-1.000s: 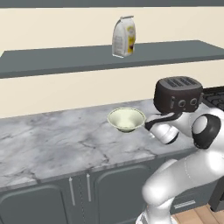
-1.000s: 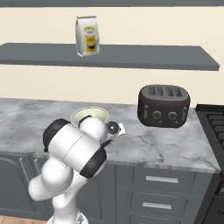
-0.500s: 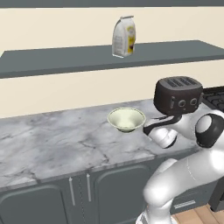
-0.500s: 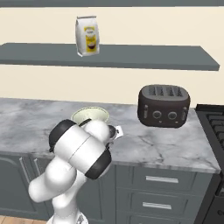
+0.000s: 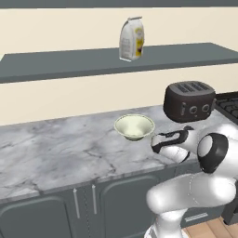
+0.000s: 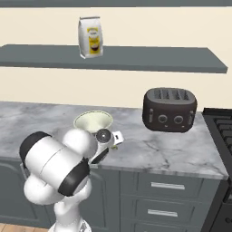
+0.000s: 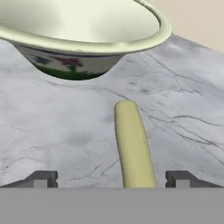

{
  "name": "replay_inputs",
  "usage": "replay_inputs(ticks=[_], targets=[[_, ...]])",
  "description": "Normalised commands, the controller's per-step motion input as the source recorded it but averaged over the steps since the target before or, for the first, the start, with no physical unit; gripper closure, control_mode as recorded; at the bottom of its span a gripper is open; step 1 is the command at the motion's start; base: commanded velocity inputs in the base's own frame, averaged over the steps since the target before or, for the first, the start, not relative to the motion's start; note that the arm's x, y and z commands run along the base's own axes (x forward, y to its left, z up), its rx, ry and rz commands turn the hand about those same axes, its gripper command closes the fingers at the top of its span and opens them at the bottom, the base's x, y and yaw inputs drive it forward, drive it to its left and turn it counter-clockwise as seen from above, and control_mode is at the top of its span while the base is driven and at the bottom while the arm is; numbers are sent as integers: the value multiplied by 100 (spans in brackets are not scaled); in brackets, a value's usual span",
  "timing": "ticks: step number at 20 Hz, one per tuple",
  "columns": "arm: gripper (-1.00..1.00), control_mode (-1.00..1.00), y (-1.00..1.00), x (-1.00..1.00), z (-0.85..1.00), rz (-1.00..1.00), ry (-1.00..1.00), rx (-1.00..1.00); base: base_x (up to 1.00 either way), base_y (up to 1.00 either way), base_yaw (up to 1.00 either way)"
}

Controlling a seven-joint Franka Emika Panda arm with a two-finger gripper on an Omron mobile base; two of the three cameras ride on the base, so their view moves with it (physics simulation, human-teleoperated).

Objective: Pick the egg and butter from the fridge and place them by the bowl for mixing.

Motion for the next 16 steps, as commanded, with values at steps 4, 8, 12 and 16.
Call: replay_inputs(ticks=[4,8,12,16], targets=[[-100,-100,-26,0,100,0,21,0,0,0,0],[-100,-100,-31,-22,43,-1,21,0,0,0,0],[-100,-100,-14,-51,32,-6,12,-1,0,0,0],[-100,-100,-1,-80,29,-3,4,-11,0,0,0]])
